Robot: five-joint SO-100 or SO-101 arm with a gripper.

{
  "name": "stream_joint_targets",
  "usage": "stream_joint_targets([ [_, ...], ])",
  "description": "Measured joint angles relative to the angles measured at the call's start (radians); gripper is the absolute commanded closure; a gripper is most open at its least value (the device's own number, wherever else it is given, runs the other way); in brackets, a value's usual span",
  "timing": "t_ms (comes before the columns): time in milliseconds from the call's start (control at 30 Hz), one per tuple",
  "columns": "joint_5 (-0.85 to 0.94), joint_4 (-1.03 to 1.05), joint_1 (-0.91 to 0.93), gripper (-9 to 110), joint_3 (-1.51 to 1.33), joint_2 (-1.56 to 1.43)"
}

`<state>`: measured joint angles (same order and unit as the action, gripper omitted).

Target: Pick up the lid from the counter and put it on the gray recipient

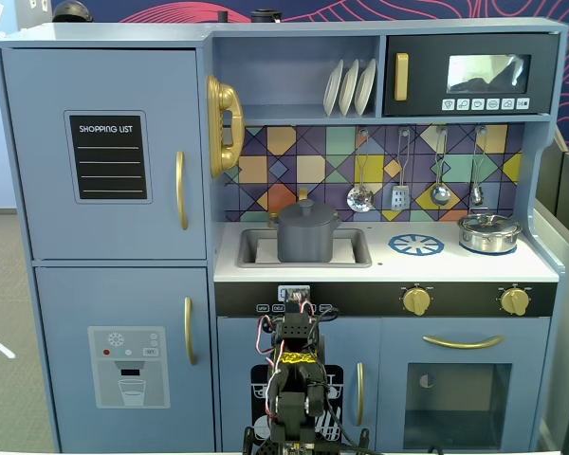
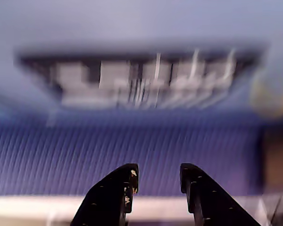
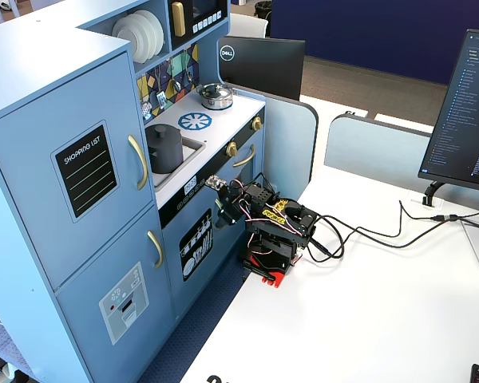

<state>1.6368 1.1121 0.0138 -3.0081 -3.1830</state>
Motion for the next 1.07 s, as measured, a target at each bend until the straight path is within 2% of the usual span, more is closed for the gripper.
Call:
stream_joint_targets([
  [133, -0.11, 0.14, -0.034, 101, -0.002, -0.002],
  [267, -0.13, 0.232, -0.054, 101, 0.005, -0.008],
  [400, -0.084, 0.244, -0.069, 99, 0.005, -0.008],
  [1067, -0.106, 0.244, -0.071, 97, 0.005, -0.008],
])
